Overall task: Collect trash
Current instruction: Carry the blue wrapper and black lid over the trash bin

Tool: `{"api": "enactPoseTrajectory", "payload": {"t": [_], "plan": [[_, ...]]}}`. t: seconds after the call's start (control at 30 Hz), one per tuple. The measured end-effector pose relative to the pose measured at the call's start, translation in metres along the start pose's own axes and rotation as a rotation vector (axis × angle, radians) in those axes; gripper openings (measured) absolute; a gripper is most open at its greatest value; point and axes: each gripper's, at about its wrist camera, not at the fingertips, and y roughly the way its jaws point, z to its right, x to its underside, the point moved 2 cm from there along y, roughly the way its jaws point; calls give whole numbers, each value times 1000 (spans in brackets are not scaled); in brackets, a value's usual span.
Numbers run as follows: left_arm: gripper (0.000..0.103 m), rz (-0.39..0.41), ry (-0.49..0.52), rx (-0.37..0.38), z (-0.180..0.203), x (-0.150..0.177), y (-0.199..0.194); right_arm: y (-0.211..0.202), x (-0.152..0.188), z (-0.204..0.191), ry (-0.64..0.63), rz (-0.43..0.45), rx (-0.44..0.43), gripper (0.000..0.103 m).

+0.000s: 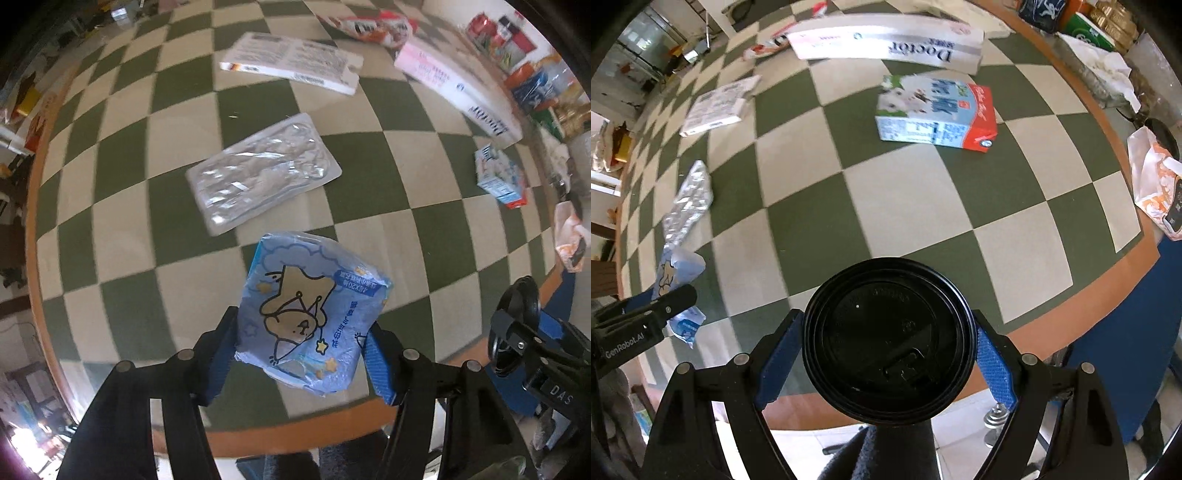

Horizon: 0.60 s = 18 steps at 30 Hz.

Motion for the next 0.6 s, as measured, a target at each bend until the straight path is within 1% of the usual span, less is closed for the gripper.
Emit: {"api": "enactPoseTrajectory", "payload": {"t": [0.13, 0.17, 0.2, 0.23, 0.3, 0.33, 0.37, 0.4, 0.5, 0.53, 0.6], "plan": [[59, 54, -50, 28, -20, 39, -32, -19, 21, -19, -31, 32, -32, 88], [59, 66, -66, 35, -28, 52, -39, -26, 35, -33, -34, 38, -39, 88], [59, 75, -81, 43, -43, 66, -45, -31, 44, -39, -41, 44, -51, 88], [59, 83, -94, 52, -51, 80, -49, -36, 51, -37, -45, 47, -57, 88], [59, 97, -118, 59, -64, 111, -55, -45, 75, -47, -55, 52, -75, 88], [59, 103, -132, 66, -72, 133, -57, -48, 93, -53, -59, 51, -87, 88], [59, 105, -145, 74, -78, 146, -58, -53, 108, -52, -62, 51, -91, 88], [59, 98, -155, 76, -81, 156, -53, -54, 127, -55, -62, 45, -99, 88], [59, 54, -186, 93, -99, 203, -30, -44, 171, -62, -59, 14, -110, 88], [59, 31, -192, 96, -104, 217, -18, -34, 192, -65, -54, -7, -123, 88], [59, -26, -217, 104, -116, 244, 15, -14, 217, -67, -39, -49, -132, 88]]}}
